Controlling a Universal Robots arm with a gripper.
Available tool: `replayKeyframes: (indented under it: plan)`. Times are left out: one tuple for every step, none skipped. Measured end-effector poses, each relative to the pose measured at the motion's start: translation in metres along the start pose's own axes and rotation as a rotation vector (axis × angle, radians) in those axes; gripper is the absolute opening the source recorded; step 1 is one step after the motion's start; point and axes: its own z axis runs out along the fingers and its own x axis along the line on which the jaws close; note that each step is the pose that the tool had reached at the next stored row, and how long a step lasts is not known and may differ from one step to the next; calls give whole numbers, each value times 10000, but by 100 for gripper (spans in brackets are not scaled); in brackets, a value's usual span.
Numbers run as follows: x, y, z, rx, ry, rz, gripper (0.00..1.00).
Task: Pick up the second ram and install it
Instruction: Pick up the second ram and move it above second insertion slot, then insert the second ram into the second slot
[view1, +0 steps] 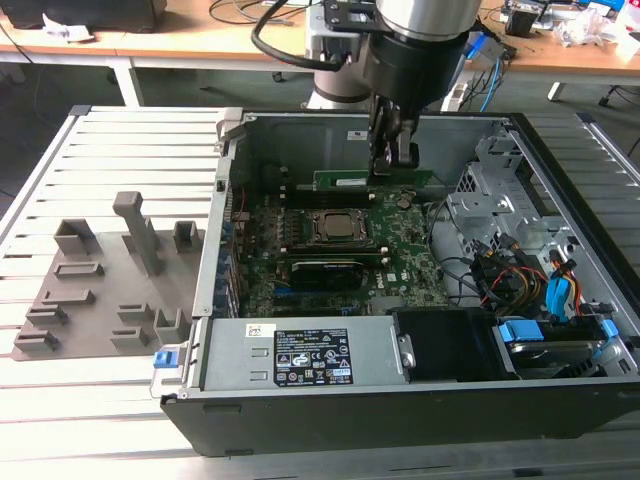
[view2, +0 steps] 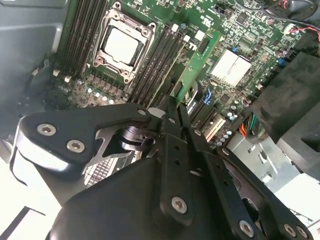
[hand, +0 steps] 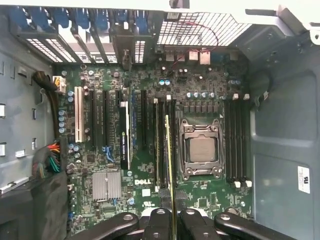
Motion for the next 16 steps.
replayKeyframes:
  plan:
    - [4,-1,38,-3,-1,1,14]
    - [7,-1,70,-7,-1,2,14]
    - [12,-3,113,-9,-1,2,14]
    - [14,-3,129,-10,0,2,14]
    - [14,-3,130,-10,2,2,14]
    - [14,-4,131,-9,-1,1,14]
    - [14,-3,132,-10,0,2,14]
    - [14,-3,132,-9,0,2,14]
    - [14,-3,132,-9,0,2,14]
    - [14,-3,133,-9,0,2,14]
    - [14,-3,133,-9,-1,2,14]
    - [14,-3,133,-10,-1,2,14]
    - [14,-3,134,-10,0,2,14]
    - [14,-4,134,-10,0,1,14]
    - [14,-4,134,-9,0,1,14]
    - [14,-4,134,-10,0,2,14]
